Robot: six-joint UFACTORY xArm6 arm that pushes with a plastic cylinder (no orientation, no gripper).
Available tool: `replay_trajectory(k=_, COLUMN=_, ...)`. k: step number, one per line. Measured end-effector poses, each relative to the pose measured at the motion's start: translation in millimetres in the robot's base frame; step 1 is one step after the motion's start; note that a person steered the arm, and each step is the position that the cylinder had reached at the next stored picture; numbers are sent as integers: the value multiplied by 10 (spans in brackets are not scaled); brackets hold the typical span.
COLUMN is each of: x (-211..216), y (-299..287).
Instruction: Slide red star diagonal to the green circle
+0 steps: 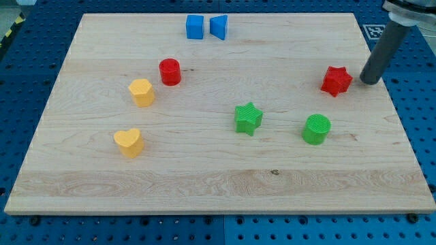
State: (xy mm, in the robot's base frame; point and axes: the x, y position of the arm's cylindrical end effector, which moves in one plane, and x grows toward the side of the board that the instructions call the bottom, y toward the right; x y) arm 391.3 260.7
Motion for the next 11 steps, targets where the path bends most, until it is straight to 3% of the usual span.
replay_trajectory(k=2, x=0, y=-29)
replay_trajectory(k=4, x=-47, y=-738)
replay_trajectory(k=6, x=540, y=-735)
replay_trajectory(k=8, x=496, y=-1383)
replay_trajectory(k=11, x=433, y=-1453)
